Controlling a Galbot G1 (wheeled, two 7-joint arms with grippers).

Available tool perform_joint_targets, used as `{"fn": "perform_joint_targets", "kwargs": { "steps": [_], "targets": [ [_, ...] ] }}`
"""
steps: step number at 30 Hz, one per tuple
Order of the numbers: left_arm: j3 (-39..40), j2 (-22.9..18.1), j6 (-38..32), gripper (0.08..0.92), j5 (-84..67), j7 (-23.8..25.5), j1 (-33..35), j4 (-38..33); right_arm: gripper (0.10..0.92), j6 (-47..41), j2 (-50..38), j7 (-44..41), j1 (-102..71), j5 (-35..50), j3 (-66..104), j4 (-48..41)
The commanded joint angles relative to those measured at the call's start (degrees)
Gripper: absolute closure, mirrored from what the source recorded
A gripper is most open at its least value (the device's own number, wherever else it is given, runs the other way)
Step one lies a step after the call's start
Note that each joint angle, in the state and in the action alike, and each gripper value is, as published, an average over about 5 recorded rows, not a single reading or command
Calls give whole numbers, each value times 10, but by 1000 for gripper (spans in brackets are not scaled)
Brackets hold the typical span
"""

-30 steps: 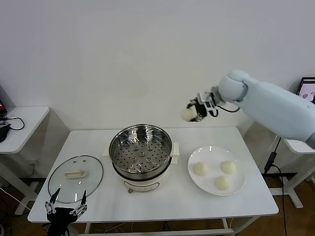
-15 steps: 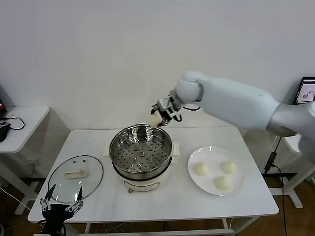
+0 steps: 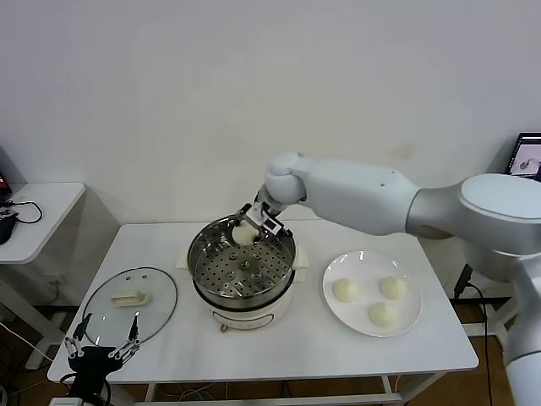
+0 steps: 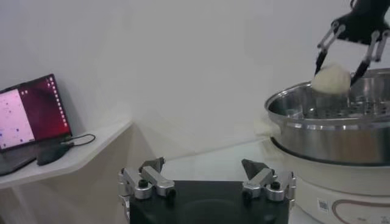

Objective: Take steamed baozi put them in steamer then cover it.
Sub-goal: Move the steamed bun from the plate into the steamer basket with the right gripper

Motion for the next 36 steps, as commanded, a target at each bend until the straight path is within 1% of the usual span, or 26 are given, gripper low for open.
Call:
{"fn": "perform_joint_targets", "kwargs": {
  "steps": [1, 12, 16, 19, 23, 25, 30, 33, 36],
  "targets": [
    [-2, 0, 0, 177, -3, 0, 0, 1, 431, 73, 26, 24, -16, -82, -14, -33],
    [1, -3, 0, 177, -3, 0, -2, 0, 423, 130, 50, 56, -40, -179, 8, -94],
    [0, -3, 0, 177, -3, 0, -2, -1, 413, 141, 55, 63, -46, -194, 14, -109],
    [0, -3, 0, 177, -3, 0, -2, -2, 356, 145, 57, 65, -48, -197, 15, -112],
    [0, -3, 1, 177, -2, 0, -2, -1, 252, 147, 56, 62, -43, -190, 14, -109],
    [0, -4, 1, 177, -2, 0, -2, -2, 217, 141, 51, 54, -36, -170, 12, -99],
    [-1, -3, 1, 177, -2, 0, 1, -5, 203, 93, 22, 11, -2, -58, 5, -52],
    [-3, 0, 3, 177, -2, 1, 2, -7, 203, 39, -8, -23, 29, 7, 10, -16],
    [-4, 3, 5, 177, -3, 2, 2, -11, 202, -39, -50, -54, 61, 72, 14, 35]
  ]
}}
